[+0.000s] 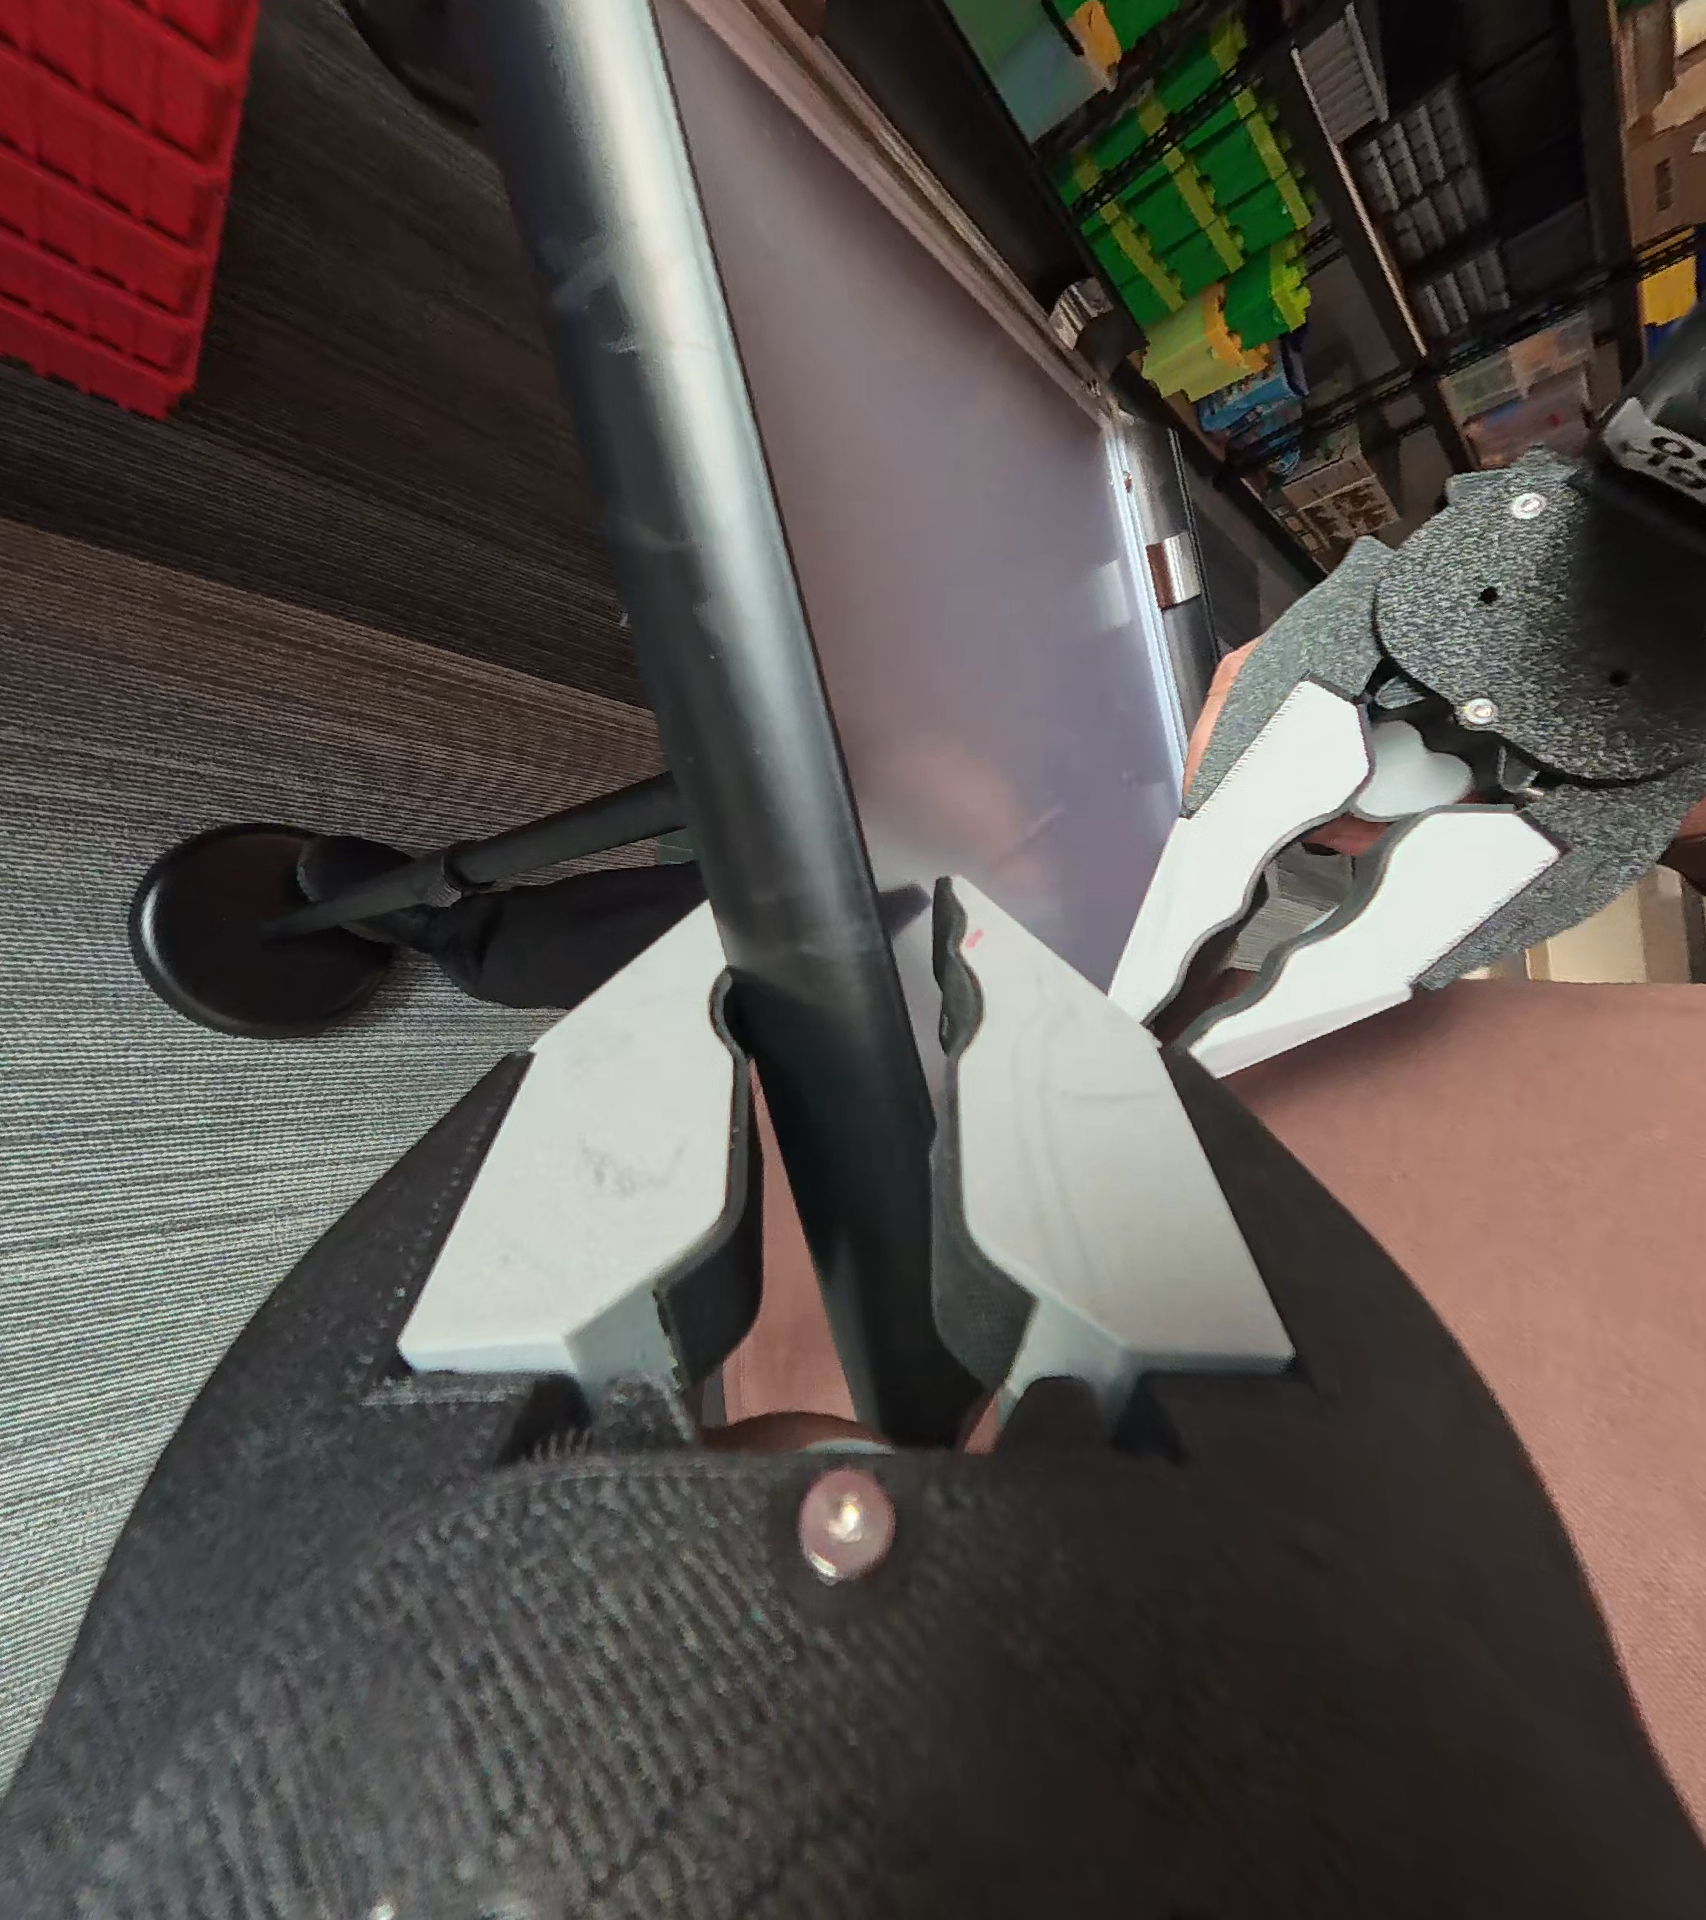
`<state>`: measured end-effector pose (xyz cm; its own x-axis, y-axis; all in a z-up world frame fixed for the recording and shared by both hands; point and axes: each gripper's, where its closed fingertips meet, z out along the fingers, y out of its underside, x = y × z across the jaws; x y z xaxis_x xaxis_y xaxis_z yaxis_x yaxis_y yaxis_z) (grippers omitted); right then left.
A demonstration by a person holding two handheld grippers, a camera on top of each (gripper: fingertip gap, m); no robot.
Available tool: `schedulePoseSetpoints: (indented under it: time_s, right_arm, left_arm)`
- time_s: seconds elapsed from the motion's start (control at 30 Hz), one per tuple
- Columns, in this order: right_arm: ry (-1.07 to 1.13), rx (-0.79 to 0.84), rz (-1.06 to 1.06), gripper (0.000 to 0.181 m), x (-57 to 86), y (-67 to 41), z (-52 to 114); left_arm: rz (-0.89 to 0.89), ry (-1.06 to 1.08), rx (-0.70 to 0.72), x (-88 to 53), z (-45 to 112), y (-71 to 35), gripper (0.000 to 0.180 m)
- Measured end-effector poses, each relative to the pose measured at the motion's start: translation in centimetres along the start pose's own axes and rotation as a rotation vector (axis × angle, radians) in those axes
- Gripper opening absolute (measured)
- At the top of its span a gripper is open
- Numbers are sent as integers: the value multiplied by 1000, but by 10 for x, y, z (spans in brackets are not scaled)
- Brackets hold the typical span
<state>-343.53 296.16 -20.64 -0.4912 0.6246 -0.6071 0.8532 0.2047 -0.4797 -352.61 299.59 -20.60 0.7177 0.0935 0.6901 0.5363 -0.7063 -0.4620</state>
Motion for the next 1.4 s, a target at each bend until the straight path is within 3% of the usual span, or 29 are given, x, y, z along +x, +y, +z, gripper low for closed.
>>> schedulePoseSetpoints:
  time_s: [0.5, 0.63, 0.7, 0.83, 0.93, 0.97, 1.0, 1.1, 1.2, 1.3, 1.4]
  right_arm:
    - [-100, 37, 92, 0, 0, -4, -3]
    - [-344, 50, 112, 0, -48, -13, -3]
    - [-234, -24, -10, 0, -46, -8, 12]
    - [-217, -1, -30, 0, -46, -16, 6]
    - [-40, 26, -86, 0, -29, -21, -16]
    - [50, 28, -121, 11, -19, -21, -23]
    - [129, 10, -149, 23, -10, -16, -30]
    - [105, -129, -142, 19, -21, 28, -33]
    - [170, -232, -141, 29, -15, 78, -28]
    - [233, -143, -170, 24, -1, 84, 0]
    - [255, -106, -213, 24, 2, 73, 28]
  left_arm:
    - [-21, 51, -51, 0, 2, 0, 30]
    - [-23, 26, -73, -9, 5, -6, 32]
    - [-4, 4, -91, -13, 4, -13, 32]
    - [14, 15, -104, -13, 4, -14, 31]
    - [21, 20, -104, -10, 4, -11, 32]
    - [25, 17, -104, -10, 4, -12, 32]
    - [30, 13, -108, -11, 4, -13, 32]
    - [47, -13, -128, -13, -2, -17, 31]
    - [90, -80, -152, -15, -13, -27, 31]
    - [191, -164, -203, -6, -20, -44, 32]
    - [394, -294, -358, 5, -19, -55, 33]
